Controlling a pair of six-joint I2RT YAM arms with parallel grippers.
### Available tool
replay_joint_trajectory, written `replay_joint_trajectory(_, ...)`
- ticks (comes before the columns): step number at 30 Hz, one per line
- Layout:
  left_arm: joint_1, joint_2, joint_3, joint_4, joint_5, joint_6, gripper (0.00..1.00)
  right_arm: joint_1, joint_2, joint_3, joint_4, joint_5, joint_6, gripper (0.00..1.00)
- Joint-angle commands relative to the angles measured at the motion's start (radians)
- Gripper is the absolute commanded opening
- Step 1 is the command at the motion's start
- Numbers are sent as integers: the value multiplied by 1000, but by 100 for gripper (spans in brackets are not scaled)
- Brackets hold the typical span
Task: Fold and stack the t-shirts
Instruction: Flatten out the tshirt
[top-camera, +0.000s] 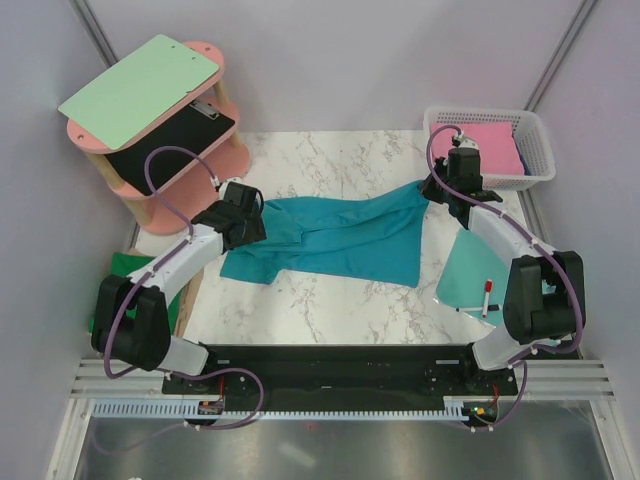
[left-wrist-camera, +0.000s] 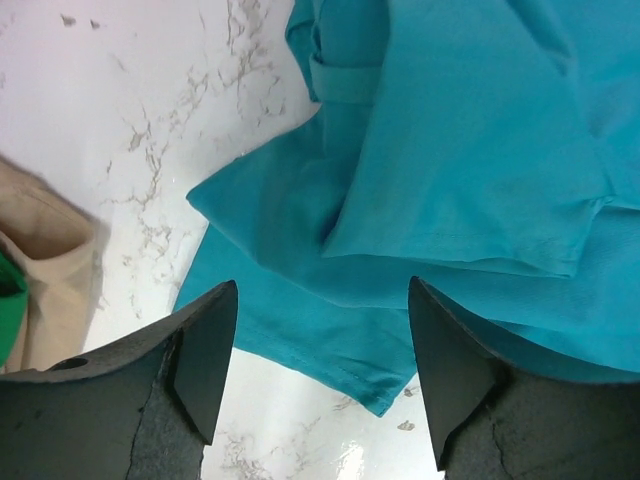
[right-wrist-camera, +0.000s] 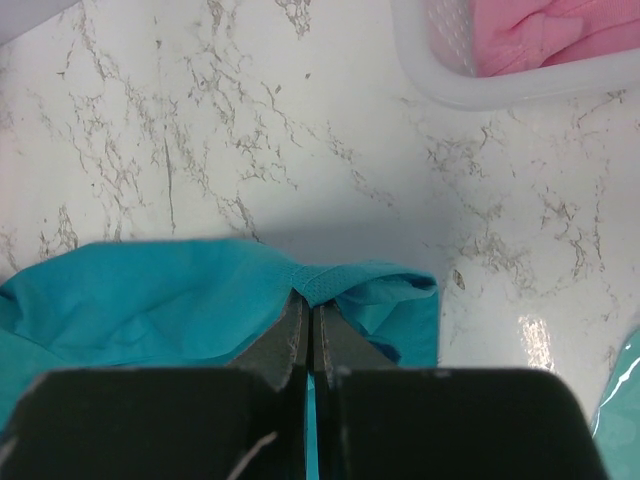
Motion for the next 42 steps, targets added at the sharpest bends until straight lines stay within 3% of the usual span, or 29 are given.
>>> replay_joint_trajectory(1,3,-12,-62,130,14,-75,75,-2,-22,11,17,-8,-15,0)
replay_joint_trajectory(7,5,16,-84,278,21,-81,73,-2,-2,1,34,-27,-8,0)
replay_joint_trajectory(18,6,224,91,282,-10,-23,69,-2,35,3,48,-36,-8,0)
replay_joint_trajectory(22,5,220,96,282,-13,-24,59,-4,42,3,51,-44,-7,0)
replay_joint_trajectory(28,5,151,76,279,-39,-14,64,-2,47,1,56,-51,-1,0)
replay_joint_trajectory(33,6,117,70,293,-30,-17,60,-2,50,-2,62,-61,1,0)
replay_joint_trajectory(37,6,154,92,302,4,-10,45,-2,47,-5,60,-58,-2,0)
replay_joint_trajectory(42,5,188,94,299,7,-9,49,-2,50,-3,59,-56,-5,0)
